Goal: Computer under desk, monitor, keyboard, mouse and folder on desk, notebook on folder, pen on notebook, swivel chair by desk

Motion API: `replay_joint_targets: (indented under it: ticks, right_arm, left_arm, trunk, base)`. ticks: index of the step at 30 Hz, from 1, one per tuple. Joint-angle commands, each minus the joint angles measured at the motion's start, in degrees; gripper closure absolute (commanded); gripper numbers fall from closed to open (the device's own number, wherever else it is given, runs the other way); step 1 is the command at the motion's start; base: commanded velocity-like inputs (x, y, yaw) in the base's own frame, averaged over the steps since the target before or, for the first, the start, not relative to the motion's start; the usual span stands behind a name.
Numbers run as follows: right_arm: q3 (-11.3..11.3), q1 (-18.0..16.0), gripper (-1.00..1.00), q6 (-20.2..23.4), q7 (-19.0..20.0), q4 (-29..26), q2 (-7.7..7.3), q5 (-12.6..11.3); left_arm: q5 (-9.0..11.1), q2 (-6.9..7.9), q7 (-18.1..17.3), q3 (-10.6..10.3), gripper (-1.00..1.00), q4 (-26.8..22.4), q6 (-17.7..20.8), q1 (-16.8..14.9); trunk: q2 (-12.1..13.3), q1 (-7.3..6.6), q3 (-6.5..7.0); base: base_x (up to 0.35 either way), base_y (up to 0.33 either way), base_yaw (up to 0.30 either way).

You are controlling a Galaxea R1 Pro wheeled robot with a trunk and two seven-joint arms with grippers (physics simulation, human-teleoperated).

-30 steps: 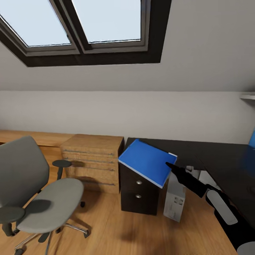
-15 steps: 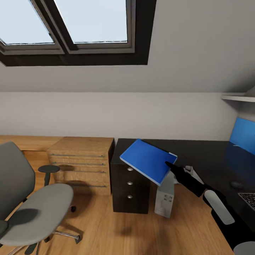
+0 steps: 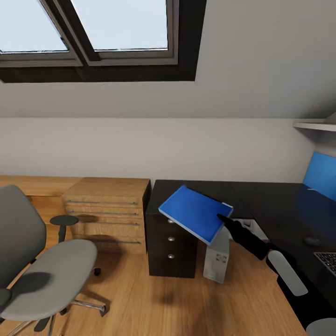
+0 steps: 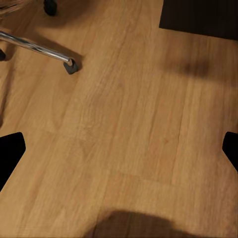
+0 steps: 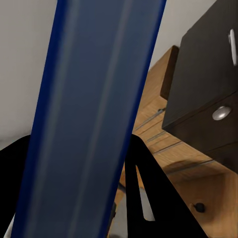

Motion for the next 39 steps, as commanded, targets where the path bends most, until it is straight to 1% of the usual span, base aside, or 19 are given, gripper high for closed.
replay_joint_targets:
  ticks: [1,12,20,22,24,25,26,28,29,30,31,32,33,34,36,37,38,39]
  right_arm:
    - [0.05,-0.04,1.0,0.19,0.0,0.01,-0.04,-0.41]
    - [-0.58,-0.04,1.0,0.01,0.03,0.01,0.22,-0.43]
    - [-0.86,-0.04,1.0,-0.35,0.67,0.01,-0.03,-0.36]
    - [-1.45,-0.04,1.0,-1.11,0.18,-0.05,0.06,-0.27]
    - [-2.61,-0.04,1.0,-2.75,-1.27,-0.06,0.12,-0.24]
    - [-3.65,-0.04,1.0,-4.35,-3.23,-0.07,0.2,-0.26]
    - [-4.18,-0.04,1.0,-5.32,-4.5,-0.07,0.28,-0.28]
    - [-5.91,-0.04,1.0,-10.42,-10.81,-0.05,1.21,-0.51]
    - [-6.31,-0.04,1.0,-11.99,-12.41,-0.06,1.56,-0.6]
    - [-7.15,-0.04,1.0,-15.26,-15.34,-0.06,2.19,-0.75]
    - [-7.59,-0.04,1.0,-16.93,-16.58,-0.06,2.45,-0.81]
    - [-8.41,-0.04,1.0,-20.15,-18.44,-0.07,2.82,-0.88]
    - [-9.59,-0.04,1.0,-27.47,-20.98,-0.04,3.3,-0.94]
    - [-9.81,-0.04,1.0,-29.62,-21.7,0.25,3.41,-0.9]
    - [-9.99,-0.08,1.0,-32.43,-23.3,1.77,3.46,-0.92]
    - [-10.06,-0.12,1.0,-34.94,-24.45,3.22,3.47,-0.89]
    - [-10.07,-0.14,1.0,-35.84,-24.73,3.68,3.47,-0.89]
    - [-10.09,-0.18,1.0,-38.67,-25.32,4.91,3.47,-0.88]
  left_arm:
    - [0.49,0.02,0.35,-0.49,-1.0,0.0,-0.46,-0.08]
    - [0.4,-0.01,0.34,-0.68,-1.0,0.0,-0.76,-0.08]
    - [0.39,-0.08,0.29,-0.96,-1.0,0.0,-0.67,-0.08]
    - [0.33,-0.21,0.26,-1.36,-1.0,0.0,-0.62,-0.08]
    - [-0.08,-0.39,0.26,-2.56,-1.0,0.0,-0.58,-0.08]
    - [-0.43,-0.55,0.34,-3.58,-1.0,0.0,-0.55,-0.08]
    - [-0.56,-0.61,0.37,-4.09,-1.0,0.0,-0.53,-0.08]
    - [-0.88,-0.76,0.45,-5.49,-1.0,0.0,-0.52,-0.08]
    - [-0.92,-0.79,0.46,-5.69,-1.0,0.01,-0.52,-0.08]
    - [-0.97,-0.82,0.49,-5.97,-1.0,0.01,-0.51,-0.08]
    - [-0.98,-0.83,0.51,-6.08,-1.0,0.0,-0.51,-0.08]
    - [-0.99,-0.81,0.54,-6.22,-1.0,0.03,-0.51,-0.08]
    - [-1.01,-0.79,0.52,-6.42,-1.0,0.07,-0.45,-0.08]
    - [-0.99,-0.78,0.48,-6.45,-1.0,0.08,-0.42,-0.08]
    - [-0.95,-0.78,0.4,-6.47,-1.0,0.11,-0.37,-0.08]
    - [-0.94,-0.78,0.36,-6.48,-1.0,0.13,-0.35,-0.08]
    - [-0.94,-0.78,0.36,-6.48,-1.0,0.14,-0.35,-0.08]
    - [-0.93,-0.79,0.34,-6.48,-1.0,0.15,-0.34,-0.08]
  trunk:
    - [-0.04,0.0,-0.16]
    - [-0.04,0.0,-1.17]
    - [-0.04,0.0,-1.48]
    - [-0.04,0.0,-1.48]
    - [-0.04,0.0,-1.49]
    - [-0.04,0.0,-1.49]
    - [-0.04,0.0,-1.49]
    - [-0.04,0.0,-1.49]
    - [-0.04,0.0,-1.49]
    - [-0.04,0.0,-1.49]
    - [-0.04,0.0,-1.49]
    - [-0.04,0.0,-1.49]
    - [-0.04,0.0,-1.49]
    - [-0.04,0.0,-1.49]
    - [-0.04,0.0,-1.49]
    - [-0.04,0.0,-1.49]
    - [-0.04,0.0,-1.49]
    - [-0.04,0.0,-1.49]
  base:
    - [0.0,0.0,0.0]
    - [0.011,0.0,0.0]
    - [0.282,-0.002,0.0]
    - [0.325,-0.072,0.0]
    - [0.276,-0.1,0.0]
    - [0.197,-0.097,0.0]
    - [0.163,-0.084,0.0]
    - [0.085,-0.044,0.0]
    - [0.053,-0.027,0.0]
    - [0.034,-0.018,0.0]
    - [0.027,-0.014,0.0]
    - [0.017,-0.009,0.0]
    - [0.005,-0.002,0.0]
    - [0.002,-0.001,0.0]
    - [0.001,0.0,0.0]
    - [0.0,0.0,0.0]
    - [0.0,0.0,0.0]
    - [0.0,0.0,0.0]
